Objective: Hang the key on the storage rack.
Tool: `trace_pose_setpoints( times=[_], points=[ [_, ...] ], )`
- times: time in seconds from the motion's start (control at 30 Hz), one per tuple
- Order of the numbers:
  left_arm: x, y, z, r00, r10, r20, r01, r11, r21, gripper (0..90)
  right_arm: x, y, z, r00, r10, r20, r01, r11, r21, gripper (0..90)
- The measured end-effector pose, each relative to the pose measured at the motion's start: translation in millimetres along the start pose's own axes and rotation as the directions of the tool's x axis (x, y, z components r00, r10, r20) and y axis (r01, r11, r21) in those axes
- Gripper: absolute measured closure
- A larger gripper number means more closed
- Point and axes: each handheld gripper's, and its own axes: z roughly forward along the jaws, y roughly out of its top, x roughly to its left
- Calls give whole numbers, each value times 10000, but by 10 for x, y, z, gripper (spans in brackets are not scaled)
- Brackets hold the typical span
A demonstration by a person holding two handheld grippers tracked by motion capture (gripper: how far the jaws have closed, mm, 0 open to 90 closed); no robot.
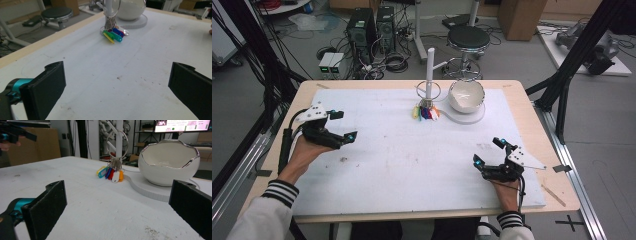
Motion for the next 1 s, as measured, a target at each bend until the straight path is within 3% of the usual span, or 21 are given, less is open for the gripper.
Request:
trace_pose_setpoints(
  times=[0.1, 0.2, 0.4, 0.53, 0.67, 0.8, 0.87, 1.0],
  points=[
    [-87, -83, -132, 9999, 22, -133, -24, 9999, -152, 17, 1, 0, 0, 10000, 3, -10, -3, 10000, -5, 10],
    [-186, -172, -239, 9999, 59, -151, -69, 9980, -623, 17, 7, 1, -4, 10000, 15, 11, -15, 10000, 47, 10],
    [-381, -437, -322, 9993, 147, -353, -183, 9945, -1028, 17, 11, 0, -5, 10000, 3, -11, -3, 10000, 31, 10],
    [-461, -650, -349, 9984, -11, -559, -85, 9852, -1712, 17, 10, -2, -5, 10000, 14, -19, -14, 10000, -14, 10],
    [-491, -827, -360, 9982, -273, -537, 160, 9794, -2012, 17, 4, -2, -7, 10000, -46, -11, 46, 10000, -26, 10],
    [-526, -899, -427, 9966, -128, -808, -108, 9585, -2850, 17, 4, -2, -6, 10000, -63, -4, 63, 10000, -32, 9],
    [-535, -913, -441, 9958, -159, -901, -126, 9517, -3068, 17, 7, -2, -5, 10000, -31, -17, 30, 10000, -46, 10],
    [-541, -913, -441, 9934, -169, -1135, -184, 9527, -3033, 17, 5, -2, -9, 10000, -29, 20, 29, 10000, -9, 10]
  ],
)
